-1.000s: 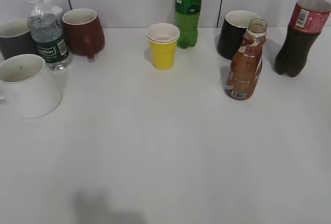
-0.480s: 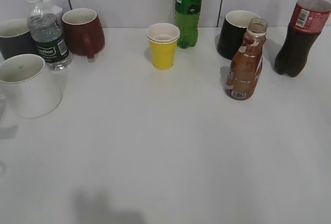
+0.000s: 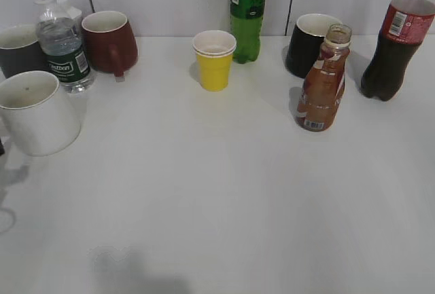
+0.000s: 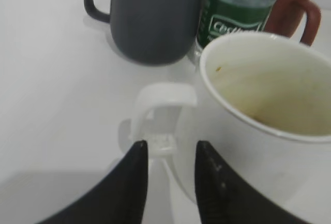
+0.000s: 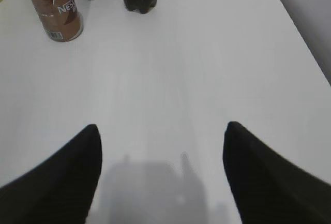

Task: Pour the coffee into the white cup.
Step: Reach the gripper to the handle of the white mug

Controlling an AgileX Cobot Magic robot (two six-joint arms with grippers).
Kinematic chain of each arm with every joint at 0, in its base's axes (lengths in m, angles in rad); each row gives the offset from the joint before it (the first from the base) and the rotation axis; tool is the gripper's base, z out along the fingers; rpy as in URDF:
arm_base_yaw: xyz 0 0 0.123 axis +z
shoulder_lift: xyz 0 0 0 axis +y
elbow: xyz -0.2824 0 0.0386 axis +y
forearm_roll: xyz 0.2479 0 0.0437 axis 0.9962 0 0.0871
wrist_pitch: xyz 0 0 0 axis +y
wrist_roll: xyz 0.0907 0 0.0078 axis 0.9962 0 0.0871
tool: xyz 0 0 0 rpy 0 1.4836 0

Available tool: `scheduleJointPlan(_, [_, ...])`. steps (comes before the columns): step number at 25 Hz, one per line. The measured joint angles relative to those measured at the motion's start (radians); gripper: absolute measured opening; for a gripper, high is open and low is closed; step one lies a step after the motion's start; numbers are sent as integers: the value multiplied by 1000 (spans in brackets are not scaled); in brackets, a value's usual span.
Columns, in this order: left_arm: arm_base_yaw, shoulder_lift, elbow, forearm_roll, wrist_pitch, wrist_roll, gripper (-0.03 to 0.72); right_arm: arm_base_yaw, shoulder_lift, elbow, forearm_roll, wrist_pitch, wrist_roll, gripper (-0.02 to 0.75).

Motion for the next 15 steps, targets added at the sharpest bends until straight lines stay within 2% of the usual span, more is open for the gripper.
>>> scheduleJointPlan(6, [1,64,89,-119,-186,8,243,0,0,0,0,0,0,570])
scheduleJointPlan(15, [1,223,98,-129,-436,29,248,0,0,0,0,0,0,570])
